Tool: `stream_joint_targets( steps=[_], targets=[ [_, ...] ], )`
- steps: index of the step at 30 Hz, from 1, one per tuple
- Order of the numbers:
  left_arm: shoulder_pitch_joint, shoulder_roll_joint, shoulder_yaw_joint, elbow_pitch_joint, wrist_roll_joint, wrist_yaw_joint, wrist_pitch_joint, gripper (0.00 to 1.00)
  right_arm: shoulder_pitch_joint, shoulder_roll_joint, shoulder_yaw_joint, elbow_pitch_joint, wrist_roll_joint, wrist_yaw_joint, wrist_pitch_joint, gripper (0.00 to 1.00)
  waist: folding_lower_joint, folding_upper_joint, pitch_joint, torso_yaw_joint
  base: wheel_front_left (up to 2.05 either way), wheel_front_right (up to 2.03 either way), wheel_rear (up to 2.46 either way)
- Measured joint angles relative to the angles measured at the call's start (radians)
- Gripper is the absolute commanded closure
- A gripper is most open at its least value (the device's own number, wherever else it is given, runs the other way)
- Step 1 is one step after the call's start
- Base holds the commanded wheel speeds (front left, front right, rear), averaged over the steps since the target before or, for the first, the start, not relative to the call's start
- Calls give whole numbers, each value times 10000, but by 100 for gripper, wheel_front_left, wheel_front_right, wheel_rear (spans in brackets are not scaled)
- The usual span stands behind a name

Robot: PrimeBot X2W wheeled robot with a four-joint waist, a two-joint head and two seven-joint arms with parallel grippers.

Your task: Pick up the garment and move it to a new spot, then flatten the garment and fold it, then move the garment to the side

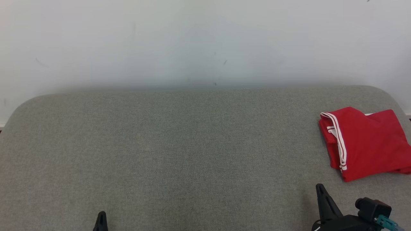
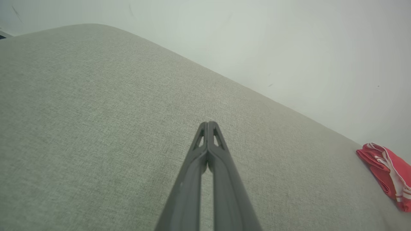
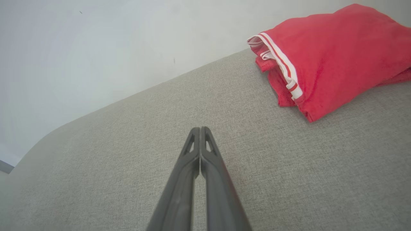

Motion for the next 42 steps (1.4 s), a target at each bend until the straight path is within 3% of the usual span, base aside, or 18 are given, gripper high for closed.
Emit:
stream_joint_targets(
  steps=[42],
  targets=[
    [-1458, 4, 115, 696, -5680, -150, 1354, 100, -447, 0, -842, -150, 6101, 0, 1012, 100, 0, 0, 107, -4, 0, 0, 0]
  ],
)
